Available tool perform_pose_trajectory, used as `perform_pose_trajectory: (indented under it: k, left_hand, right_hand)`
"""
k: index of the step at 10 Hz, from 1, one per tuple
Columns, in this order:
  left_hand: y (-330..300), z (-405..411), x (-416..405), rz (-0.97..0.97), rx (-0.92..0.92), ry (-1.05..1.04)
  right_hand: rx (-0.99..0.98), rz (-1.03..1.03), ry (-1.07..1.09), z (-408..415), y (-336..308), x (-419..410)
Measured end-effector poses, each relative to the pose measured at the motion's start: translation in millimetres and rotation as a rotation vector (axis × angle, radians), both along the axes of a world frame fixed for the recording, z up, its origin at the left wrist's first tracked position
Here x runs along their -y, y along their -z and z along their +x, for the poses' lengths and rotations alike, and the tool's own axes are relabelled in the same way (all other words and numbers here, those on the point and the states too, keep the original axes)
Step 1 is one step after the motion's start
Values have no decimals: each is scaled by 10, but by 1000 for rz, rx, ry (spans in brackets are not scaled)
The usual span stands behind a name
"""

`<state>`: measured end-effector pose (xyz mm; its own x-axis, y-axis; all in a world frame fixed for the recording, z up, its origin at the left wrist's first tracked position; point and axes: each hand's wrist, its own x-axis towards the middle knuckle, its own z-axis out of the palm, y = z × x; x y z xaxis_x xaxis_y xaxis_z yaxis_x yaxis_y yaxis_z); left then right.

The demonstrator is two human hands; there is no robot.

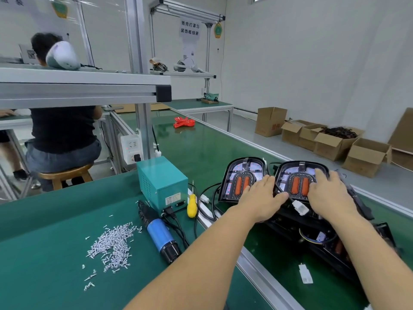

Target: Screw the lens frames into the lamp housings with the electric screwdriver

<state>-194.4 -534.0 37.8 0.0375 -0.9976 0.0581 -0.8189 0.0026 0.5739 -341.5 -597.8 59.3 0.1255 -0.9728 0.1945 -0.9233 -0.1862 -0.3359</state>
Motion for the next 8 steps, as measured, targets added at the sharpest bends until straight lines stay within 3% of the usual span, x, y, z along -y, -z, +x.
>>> perform_pose_trajectory:
  k: [3, 6, 7, 8]
  left_hand:
    - [3, 23, -47, -47, 6, -78]
    - [15, 292, -242, -9, -176, -99]
    - [-74, 280, -356, -51, -194, -103]
    - [-99, 426, -558, -163, -73, -211]
  right_hand:
    - [-199, 24, 80, 22, -121, -41]
    - [-338, 62, 65, 229, -179, -169]
    - [-291, -9, 22, 331, -230, -341]
    - [-304, -69, -188, 543, -146, -692]
